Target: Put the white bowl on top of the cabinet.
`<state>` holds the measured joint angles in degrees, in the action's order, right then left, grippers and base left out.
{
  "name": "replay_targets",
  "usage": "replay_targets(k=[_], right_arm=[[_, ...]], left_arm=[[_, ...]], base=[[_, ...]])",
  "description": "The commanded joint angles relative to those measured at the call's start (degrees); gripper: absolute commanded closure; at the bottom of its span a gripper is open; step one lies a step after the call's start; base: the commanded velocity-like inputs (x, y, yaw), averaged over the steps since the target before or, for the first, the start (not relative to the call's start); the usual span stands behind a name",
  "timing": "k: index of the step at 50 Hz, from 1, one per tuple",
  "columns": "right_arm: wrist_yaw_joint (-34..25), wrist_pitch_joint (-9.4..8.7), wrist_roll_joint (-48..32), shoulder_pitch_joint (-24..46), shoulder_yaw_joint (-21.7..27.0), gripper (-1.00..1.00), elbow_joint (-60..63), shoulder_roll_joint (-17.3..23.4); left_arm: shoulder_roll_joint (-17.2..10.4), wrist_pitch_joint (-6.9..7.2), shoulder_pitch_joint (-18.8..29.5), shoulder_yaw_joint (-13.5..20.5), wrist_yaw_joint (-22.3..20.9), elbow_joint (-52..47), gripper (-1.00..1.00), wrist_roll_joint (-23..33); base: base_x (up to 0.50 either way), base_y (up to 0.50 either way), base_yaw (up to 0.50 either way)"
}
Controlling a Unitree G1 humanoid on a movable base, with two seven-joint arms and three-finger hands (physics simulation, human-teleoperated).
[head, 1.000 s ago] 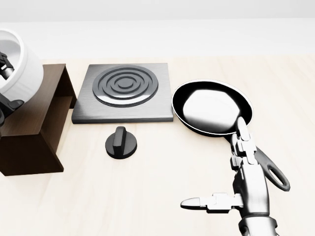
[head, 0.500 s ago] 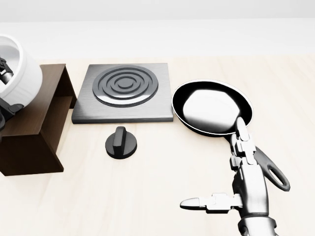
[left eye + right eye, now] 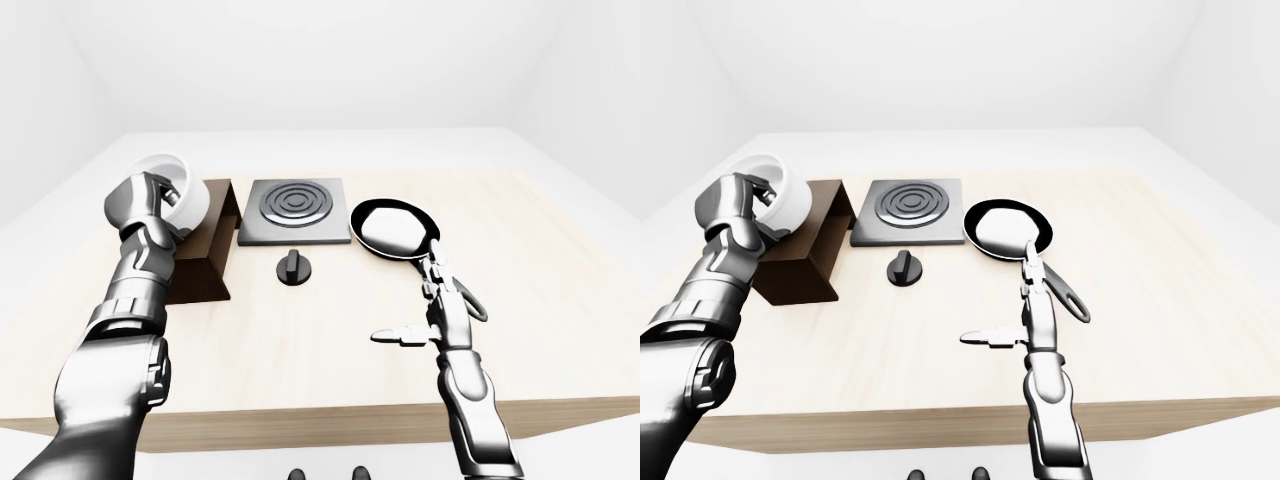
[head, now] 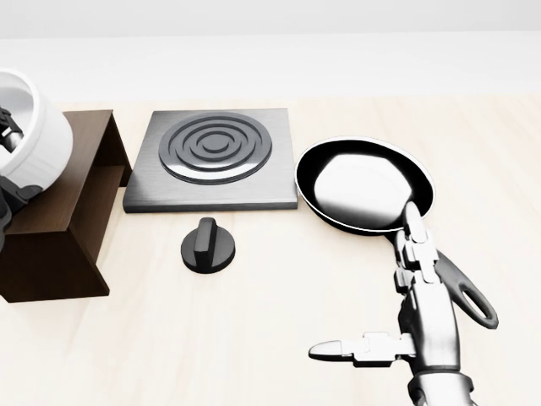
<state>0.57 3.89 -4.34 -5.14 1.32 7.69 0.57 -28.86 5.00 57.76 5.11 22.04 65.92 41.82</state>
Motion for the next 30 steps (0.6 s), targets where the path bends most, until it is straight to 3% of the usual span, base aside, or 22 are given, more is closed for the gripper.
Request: replay_targets(k=[1, 10, 11, 12, 30], right_arm=[[0.0, 0.28, -0.1, 0.1, 0.0, -1.00, -0.3, 0.0], [-0.1, 0.01, -0.3, -0.5, -0.3, -1.00, 0.5, -0.1], [-0.2, -0.03, -0.3, -0.5, -0.3, -1.00, 0.6, -0.1], [-0.2, -0.06, -0.4, -0.6, -0.4, -1.00, 0.7, -0.1], [-0.5, 0.27, -0.5, -0.4, -0.5, -1.00, 0.0, 0.0]], left_arm=[[-0.4, 0.00, 1.0, -0.5, 3.3, -0.5, 1.00, 0.9], [-0.6, 0.00, 1.0, -0.5, 2.3, -0.5, 1.00, 0.6], [-0.5, 0.00, 0.9, -0.5, 2.9, -0.5, 0.57, 0.7], [-0.5, 0.00, 1.1, -0.4, 2.9, -0.3, -1.00, 0.5], [-0.3, 0.00, 1.0, -0.6, 3.4, -0.8, -1.00, 0.6]], base=[[0.00, 0.00, 0.00], [0.00, 0.00, 0.00], [0.00, 0.00, 0.00], [0.00, 0.00, 0.00], [0.00, 0.00, 0.00]])
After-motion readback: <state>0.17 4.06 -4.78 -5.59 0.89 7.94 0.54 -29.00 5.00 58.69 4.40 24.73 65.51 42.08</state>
